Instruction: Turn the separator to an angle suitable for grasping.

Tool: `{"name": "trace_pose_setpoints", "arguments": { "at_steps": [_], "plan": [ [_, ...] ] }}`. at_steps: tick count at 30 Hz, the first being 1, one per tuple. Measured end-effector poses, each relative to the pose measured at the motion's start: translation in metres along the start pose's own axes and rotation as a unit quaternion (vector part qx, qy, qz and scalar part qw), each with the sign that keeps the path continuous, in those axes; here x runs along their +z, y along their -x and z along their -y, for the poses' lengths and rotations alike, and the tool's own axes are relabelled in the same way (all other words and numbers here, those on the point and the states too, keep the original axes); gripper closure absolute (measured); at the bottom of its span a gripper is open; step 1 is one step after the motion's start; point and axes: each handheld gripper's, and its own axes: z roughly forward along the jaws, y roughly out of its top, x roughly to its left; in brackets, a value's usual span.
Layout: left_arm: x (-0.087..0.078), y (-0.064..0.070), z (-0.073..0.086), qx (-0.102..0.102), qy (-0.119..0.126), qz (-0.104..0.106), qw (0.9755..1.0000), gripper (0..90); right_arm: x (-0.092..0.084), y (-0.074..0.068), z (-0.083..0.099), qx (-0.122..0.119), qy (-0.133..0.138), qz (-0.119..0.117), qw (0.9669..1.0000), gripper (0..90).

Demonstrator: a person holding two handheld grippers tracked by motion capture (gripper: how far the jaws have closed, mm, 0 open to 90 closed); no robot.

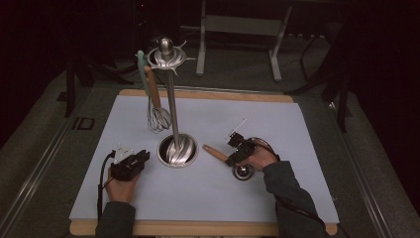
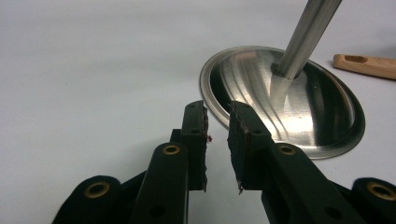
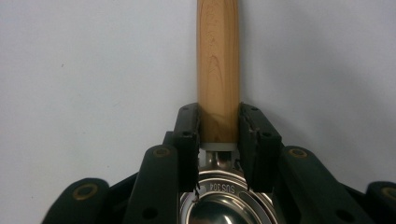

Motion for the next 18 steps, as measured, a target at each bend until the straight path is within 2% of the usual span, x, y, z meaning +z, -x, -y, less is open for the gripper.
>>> {"name": "trace_pose_setpoints", "arguments": {
  "at_steps": [8, 18],
  "plan": [
    [0.0, -0.0001, 0.0, 0.0, -0.001, 0.0, 1.0, 76.5, 0.0006, 0.0022, -0.0016, 0.01, -0.008, -0.011, 0.9999, 70.3],
    [0.0001, 0.0001, -0.0001, 0.0, -0.001, -0.001, 1.0, 76.4, 0.0041, 0.0017, -0.003, 0.015, -0.013, -0.007, 0.9998, 68.6]
  ]
}}
